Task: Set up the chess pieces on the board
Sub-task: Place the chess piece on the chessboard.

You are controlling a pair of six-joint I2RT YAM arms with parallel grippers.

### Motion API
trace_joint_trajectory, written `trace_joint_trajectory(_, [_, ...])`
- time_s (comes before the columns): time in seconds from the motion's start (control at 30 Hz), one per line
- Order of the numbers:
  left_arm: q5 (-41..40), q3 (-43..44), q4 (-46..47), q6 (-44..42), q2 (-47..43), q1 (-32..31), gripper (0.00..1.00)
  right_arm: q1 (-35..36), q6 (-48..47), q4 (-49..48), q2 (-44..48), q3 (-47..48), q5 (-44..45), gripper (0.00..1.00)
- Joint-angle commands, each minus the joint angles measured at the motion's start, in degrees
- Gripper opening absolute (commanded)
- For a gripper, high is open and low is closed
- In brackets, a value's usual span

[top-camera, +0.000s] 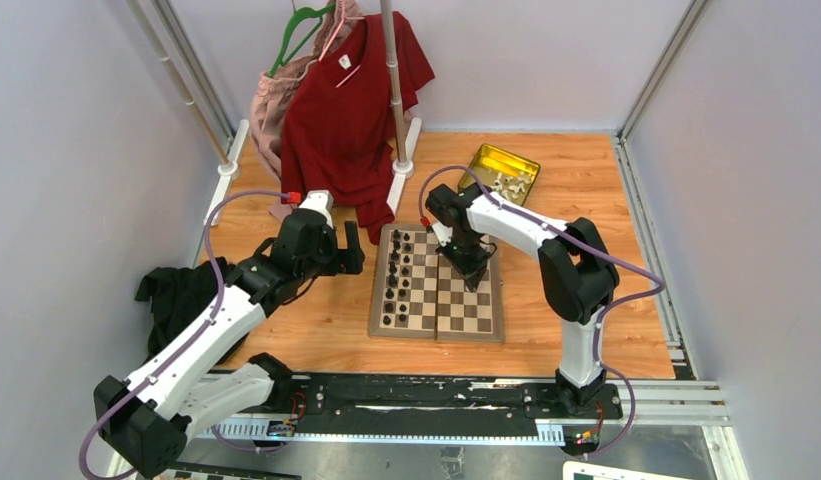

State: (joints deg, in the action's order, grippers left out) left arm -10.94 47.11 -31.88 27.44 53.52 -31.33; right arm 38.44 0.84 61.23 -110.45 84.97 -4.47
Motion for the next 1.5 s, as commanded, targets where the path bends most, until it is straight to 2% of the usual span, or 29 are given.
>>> trace_joint_trajectory(0.0, [0.0,-0.3,1.9,-1.0,0.7,-0.4,1.0,-1.1,1.0,2.1,-0.5,1.9,1.3,0.0])
trace_joint_trajectory(1.03, [0.4,-0.4,3.8,-1.9,2.2,-0.4,1.0,-2.1,0.2,7.8,-4.5,5.8,0.9,0.01])
trace_joint_trajectory(1.17, [0.3,-0.3,3.7,-2.1,2.3,-0.4,1.0,-2.1,0.0,7.6,-5.1,6.0,0.4,0.05])
trace_joint_trajectory(1.47, [0.6,-0.7,4.1,-1.8,2.8,-0.4,1.0,-2.1,-0.4,7.2,-4.8,5.5,0.0,0.2])
